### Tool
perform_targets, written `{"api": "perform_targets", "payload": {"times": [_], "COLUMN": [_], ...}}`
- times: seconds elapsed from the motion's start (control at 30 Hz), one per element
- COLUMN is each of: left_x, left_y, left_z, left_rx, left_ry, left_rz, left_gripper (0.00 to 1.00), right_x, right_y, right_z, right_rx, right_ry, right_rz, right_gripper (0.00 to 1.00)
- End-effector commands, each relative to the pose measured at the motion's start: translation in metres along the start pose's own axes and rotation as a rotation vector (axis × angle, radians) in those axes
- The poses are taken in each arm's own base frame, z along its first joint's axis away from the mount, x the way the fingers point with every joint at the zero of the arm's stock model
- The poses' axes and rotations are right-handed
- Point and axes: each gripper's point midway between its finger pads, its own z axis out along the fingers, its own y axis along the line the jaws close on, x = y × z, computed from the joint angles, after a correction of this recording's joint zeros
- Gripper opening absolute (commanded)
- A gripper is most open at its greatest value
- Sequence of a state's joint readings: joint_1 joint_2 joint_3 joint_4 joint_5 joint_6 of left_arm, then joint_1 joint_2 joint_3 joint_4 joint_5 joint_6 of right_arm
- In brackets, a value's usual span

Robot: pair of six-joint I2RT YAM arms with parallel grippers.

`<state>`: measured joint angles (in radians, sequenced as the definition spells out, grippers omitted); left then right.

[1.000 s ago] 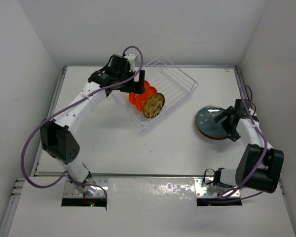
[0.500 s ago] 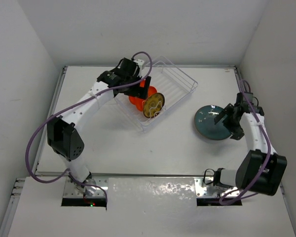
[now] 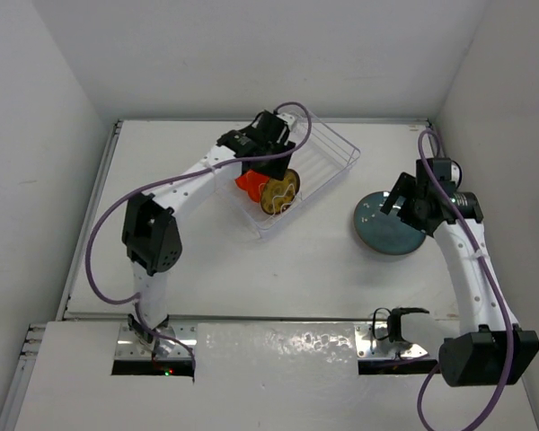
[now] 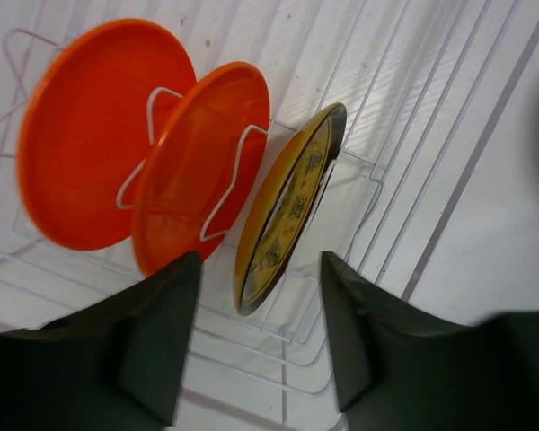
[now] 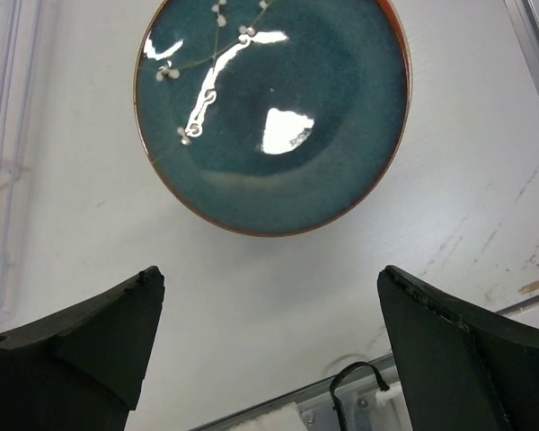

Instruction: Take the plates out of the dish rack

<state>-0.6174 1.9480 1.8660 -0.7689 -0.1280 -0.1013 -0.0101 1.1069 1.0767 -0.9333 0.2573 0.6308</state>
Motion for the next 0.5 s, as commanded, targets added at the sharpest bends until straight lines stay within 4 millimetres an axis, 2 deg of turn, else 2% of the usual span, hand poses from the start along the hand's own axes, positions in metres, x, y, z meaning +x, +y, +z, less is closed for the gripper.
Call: {"api": "perform_targets", "payload": {"times": [0.0, 0.13, 0.17, 0.23, 0.27, 0.33, 0.43, 0.47], "left_x": [-0.008, 0.005, 0.007, 0.013, 0.013, 0.007, -0.012, -0.023], "left_y": [0.004, -0.001, 0.0, 0.0, 0.002, 0.011, 0.029, 0.034], "left_z": [0.022, 0.046, 0.05, 0.056, 0.055, 0.045, 0.014, -0.003], "left_rx": [-0.049, -0.035, -0.037, -0.044, -0.054, -0.112, -0.202, -0.217], "left_ry": [-0.025, 0.013, 0.019, 0.042, 0.043, 0.034, -0.006, -0.038], "left_rz": [0.025, 0.03, 0.027, 0.021, 0.017, 0.018, 0.034, 0.052], "left_gripper": [0.47, 0.39, 0.28, 0.13, 0.0, 0.0, 0.0, 0.0], "right_x": [0.004, 0.003, 0.002, 0.001, 0.0, -0.003, -0.007, -0.009], "right_y": [-0.005, -0.006, -0.005, -0.004, -0.002, 0.0, 0.008, 0.016], "right_z": [-0.011, -0.018, -0.02, -0.022, -0.022, -0.025, -0.028, -0.03], "right_rx": [-0.014, -0.026, -0.033, -0.042, -0.046, -0.057, -0.097, -0.134], "right_ry": [-0.015, -0.026, -0.029, -0.035, -0.036, -0.041, -0.044, -0.042], "right_rz": [-0.025, -0.047, -0.047, -0.048, -0.046, -0.043, -0.036, -0.026], "right_gripper": [0.99, 0.99, 0.99, 0.99, 0.99, 0.99, 0.99, 0.99]}}
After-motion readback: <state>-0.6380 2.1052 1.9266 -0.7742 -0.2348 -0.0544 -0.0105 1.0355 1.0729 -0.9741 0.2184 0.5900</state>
